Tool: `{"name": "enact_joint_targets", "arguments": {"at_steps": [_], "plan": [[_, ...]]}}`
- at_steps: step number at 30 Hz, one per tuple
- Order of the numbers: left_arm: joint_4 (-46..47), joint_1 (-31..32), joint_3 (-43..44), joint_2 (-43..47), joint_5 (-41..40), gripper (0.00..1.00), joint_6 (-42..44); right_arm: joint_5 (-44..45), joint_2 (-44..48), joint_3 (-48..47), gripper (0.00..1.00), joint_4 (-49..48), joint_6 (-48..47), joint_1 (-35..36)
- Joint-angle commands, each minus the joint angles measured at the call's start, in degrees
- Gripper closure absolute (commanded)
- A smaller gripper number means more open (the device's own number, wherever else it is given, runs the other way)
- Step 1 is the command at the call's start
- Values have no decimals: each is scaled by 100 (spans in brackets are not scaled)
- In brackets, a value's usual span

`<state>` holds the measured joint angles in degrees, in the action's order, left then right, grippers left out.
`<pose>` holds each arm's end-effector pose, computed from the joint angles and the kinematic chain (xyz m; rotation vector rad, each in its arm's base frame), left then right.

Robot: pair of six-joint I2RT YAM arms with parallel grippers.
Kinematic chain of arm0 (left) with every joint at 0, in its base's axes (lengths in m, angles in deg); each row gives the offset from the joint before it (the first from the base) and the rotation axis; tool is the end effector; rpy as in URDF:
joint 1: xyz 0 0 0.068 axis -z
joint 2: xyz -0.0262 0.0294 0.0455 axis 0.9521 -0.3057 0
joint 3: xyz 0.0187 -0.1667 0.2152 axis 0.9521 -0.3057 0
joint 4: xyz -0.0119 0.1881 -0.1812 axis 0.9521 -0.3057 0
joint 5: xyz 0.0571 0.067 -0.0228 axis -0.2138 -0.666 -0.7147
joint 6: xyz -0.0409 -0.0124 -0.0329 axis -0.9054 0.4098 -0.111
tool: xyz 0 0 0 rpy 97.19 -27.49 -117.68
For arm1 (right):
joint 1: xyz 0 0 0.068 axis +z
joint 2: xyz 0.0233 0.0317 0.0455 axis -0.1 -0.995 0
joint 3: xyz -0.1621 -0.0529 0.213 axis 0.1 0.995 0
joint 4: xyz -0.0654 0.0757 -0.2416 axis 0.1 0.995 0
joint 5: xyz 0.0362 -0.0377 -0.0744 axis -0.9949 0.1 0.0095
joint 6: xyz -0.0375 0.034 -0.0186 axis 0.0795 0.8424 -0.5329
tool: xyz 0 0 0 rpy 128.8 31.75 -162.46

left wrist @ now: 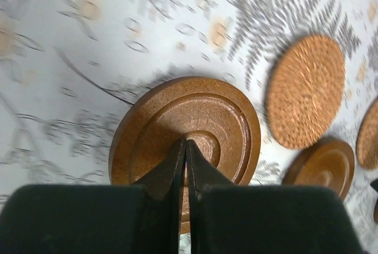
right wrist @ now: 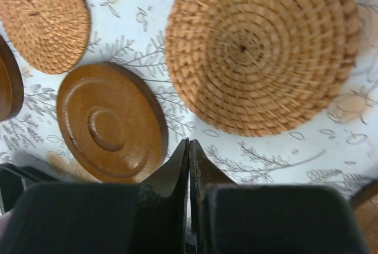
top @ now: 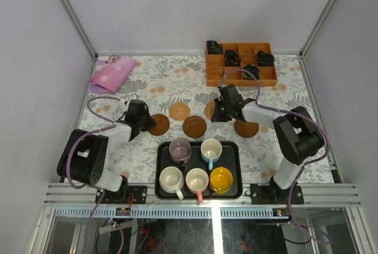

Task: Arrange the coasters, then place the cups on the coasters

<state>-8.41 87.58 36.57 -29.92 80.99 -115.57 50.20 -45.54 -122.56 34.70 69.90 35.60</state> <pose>0.2564 -0.0705 0.1376 -0.5565 2.3649 -0.4713 0.3053 0.1806 0.1675 -0.0428 2.5053 0.6263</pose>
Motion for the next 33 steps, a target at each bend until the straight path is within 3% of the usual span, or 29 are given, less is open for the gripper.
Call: {"name": "enact_joint_targets", "arguments": {"at_steps": [1, 16, 26, 33], "plan": [[-358, -488, -43, 57, -407, 100, -19, -440, -143, -475, 100, -238, -45, 164], [-196, -1187, 1125, -1076, -213, 100, -82, -638, -734, -1227, 100, -13, -135, 644], [-94, -1296, 1323, -1353, 23, 100, -83, -759, -1090, -1412, 100, 47, -90, 918], [-181, -1362, 1311, -1210, -12, 100, 36, 70, -1545, -1681, 100, 769, 134, 951]]}}
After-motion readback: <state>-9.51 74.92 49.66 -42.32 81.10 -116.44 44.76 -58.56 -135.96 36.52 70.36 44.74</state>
